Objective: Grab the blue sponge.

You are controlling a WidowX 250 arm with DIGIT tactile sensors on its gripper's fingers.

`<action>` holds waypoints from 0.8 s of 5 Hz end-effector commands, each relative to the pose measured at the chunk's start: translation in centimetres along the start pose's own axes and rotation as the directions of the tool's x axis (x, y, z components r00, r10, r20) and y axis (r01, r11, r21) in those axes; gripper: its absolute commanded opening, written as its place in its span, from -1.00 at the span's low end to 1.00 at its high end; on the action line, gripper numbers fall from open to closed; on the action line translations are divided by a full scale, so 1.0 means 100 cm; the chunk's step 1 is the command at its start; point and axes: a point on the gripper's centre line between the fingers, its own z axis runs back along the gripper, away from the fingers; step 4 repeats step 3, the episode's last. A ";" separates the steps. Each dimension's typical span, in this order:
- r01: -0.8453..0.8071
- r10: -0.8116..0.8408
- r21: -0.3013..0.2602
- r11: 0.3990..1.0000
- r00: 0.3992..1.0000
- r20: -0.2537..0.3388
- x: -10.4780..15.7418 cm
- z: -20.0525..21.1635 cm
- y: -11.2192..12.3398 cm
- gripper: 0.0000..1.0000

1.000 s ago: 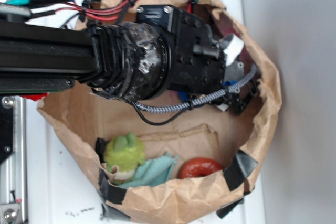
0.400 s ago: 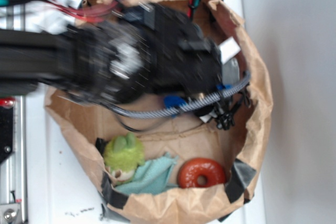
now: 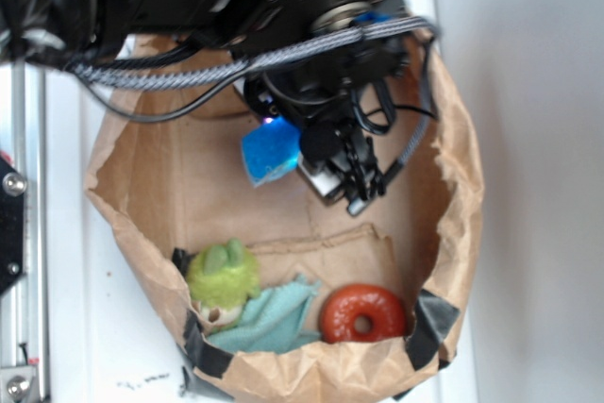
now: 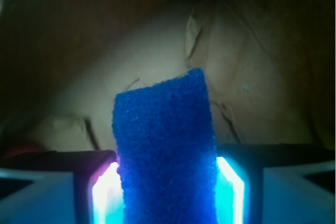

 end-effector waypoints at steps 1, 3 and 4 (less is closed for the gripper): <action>0.241 -0.237 -0.059 0.969 0.970 0.060 -0.012 0.070 0.011 -1.00; 0.226 -0.188 -0.078 0.971 0.924 0.334 -0.041 0.086 -0.005 -1.00; 0.226 -0.188 -0.078 0.971 0.924 0.334 -0.041 0.086 -0.005 -1.00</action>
